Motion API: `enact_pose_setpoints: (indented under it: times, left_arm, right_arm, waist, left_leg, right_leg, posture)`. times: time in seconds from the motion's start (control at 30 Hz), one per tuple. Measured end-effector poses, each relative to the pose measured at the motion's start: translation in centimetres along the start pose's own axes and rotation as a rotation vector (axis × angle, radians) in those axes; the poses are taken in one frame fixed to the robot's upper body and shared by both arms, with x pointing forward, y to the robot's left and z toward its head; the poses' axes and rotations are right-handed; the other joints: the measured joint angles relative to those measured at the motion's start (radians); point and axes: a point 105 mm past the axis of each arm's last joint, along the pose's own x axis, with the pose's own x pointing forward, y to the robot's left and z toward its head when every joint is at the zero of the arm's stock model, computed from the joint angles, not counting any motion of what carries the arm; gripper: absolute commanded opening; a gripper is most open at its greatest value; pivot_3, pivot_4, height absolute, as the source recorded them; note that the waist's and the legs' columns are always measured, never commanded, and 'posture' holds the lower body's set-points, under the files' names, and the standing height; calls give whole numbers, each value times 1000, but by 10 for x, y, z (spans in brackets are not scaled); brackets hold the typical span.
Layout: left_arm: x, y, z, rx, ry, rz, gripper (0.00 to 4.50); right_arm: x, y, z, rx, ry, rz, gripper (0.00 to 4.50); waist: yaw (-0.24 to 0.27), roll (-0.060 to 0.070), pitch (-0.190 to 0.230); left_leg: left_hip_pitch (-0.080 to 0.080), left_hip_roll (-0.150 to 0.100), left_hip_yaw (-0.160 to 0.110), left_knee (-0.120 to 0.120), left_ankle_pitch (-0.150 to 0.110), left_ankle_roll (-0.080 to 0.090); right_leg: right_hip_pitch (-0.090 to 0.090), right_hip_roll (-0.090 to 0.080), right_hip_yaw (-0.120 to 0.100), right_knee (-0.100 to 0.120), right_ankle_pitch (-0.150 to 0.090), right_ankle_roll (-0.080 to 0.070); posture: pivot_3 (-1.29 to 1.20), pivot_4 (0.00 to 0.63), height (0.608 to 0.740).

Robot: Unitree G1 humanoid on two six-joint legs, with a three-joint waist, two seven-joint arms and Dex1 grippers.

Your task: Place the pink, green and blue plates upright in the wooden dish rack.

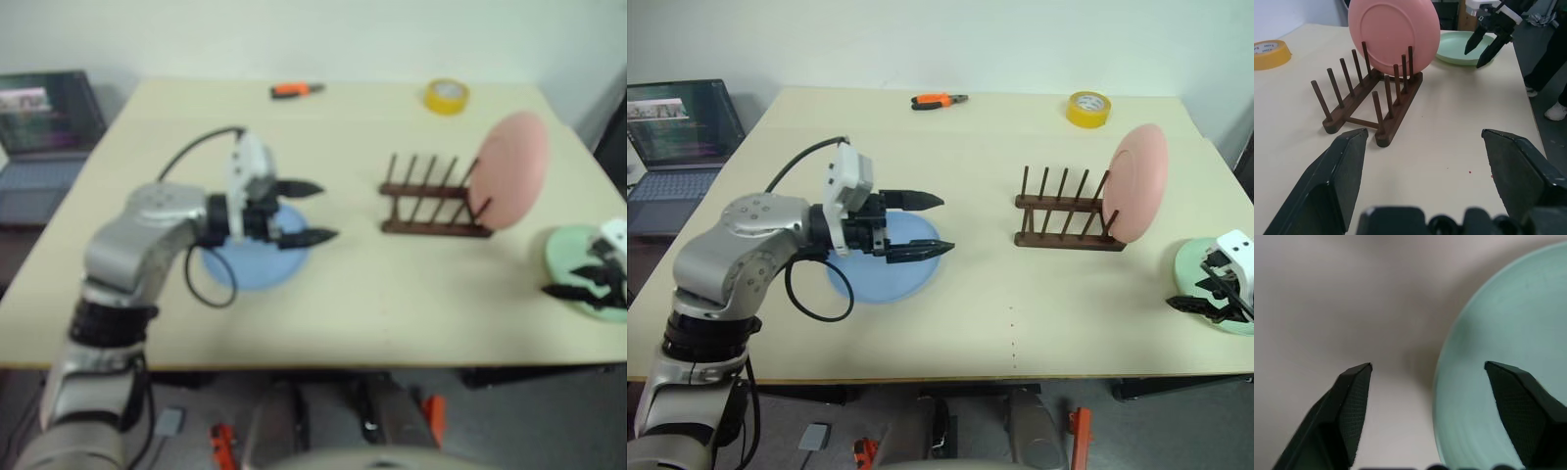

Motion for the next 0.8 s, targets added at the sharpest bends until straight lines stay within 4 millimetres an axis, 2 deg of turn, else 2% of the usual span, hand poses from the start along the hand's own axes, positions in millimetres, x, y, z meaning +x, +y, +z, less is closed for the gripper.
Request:
enact_pose_setpoints:
  times: [0.13, 0.3, 0.63, 0.8]
  left_arm:
    - [-1, 0, -2, -5, 11, 4, 4121]
    - [-1, -1, -1, 1, 14, 4, 4121]
    - [-2, 0, -3, 8, 26, 14, 4121]
    - [-2, 1, -2, 10, 26, 15, 4121]
  right_arm:
    - [8, 0, -7, 4, 23, 0, 1811]
    - [7, -5, -7, -9, 29, -30, 55]
    - [6, -12, -6, -40, 38, -74, 18]
    - [3, -14, 3, -39, 6, -72, 18]
  waist:
    - [1, 0, 0]
    - [1, 0, 0]
    - [0, -3, -2]
    - [-1, -3, -2]
  left_leg:
    - [-1, 0, 0, -1, 0, 0]
    - [-1, 0, 0, -1, 0, 1]
    - [0, 0, -1, 1, 0, 1]
    - [0, 0, -1, 0, 0, 1]
  right_leg:
    - [0, 0, 0, -2, 0, 0]
    - [1, 0, 0, -3, 0, 1]
    - [2, 0, 1, -3, 1, 1]
    - [1, 0, 1, -3, 1, 1]
  posture:
    - [0, 150, 740]
    - [0, 150, 740]
    - [0, 150, 740]
    - [0, 150, 740]
